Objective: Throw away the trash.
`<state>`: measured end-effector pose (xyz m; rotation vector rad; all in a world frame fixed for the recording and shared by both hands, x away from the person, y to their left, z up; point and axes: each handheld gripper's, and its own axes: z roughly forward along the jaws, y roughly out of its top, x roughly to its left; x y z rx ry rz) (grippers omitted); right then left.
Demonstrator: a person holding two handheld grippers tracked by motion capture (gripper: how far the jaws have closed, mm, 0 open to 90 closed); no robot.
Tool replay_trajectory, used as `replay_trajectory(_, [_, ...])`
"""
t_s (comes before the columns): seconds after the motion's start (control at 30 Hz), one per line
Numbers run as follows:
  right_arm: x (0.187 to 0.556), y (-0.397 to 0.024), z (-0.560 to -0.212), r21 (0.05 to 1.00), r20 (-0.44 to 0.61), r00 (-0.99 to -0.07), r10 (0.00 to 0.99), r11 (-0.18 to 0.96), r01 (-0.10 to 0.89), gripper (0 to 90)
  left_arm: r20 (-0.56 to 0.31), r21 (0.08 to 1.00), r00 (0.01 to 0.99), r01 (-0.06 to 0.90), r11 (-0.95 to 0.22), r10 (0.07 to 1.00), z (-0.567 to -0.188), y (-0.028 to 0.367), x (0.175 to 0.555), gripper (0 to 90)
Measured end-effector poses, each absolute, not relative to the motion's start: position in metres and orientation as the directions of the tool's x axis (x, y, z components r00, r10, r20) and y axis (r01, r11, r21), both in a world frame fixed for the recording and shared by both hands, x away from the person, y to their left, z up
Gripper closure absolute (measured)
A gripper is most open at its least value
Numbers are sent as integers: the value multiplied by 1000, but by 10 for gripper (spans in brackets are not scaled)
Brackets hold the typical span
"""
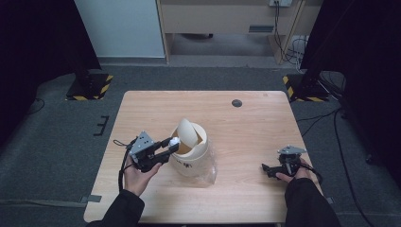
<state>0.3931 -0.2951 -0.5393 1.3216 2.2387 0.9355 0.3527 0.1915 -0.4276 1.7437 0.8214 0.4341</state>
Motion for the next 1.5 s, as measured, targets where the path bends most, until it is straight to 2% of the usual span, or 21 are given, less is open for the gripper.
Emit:
replay_trajectory(0.33, [393,-295,-539,706,13,-488,873,337,623,7,-114,932,693,323,-164,712,-431,187,358,597])
replay_trajectory(0.53, [393,-295,-539,706,12,-489,872,339,622,7,-112,934,702,316,-165,703,-431,185,358,532])
replay_trajectory(0.87, [393,-295,-539,706,14,-488,873,337,623,7,-121,941,698,307,-142,706,-428,194,352,479])
replay_trajectory(1.2, [393,-295,-539,706,13,-490,872,339,622,7,-128,942,648,315,-112,751,-429,221,345,434])
replay_trajectory(1.5, [393,-295,-539,706,13,-490,872,339,622,7,-110,911,587,382,-155,802,-449,238,352,352])
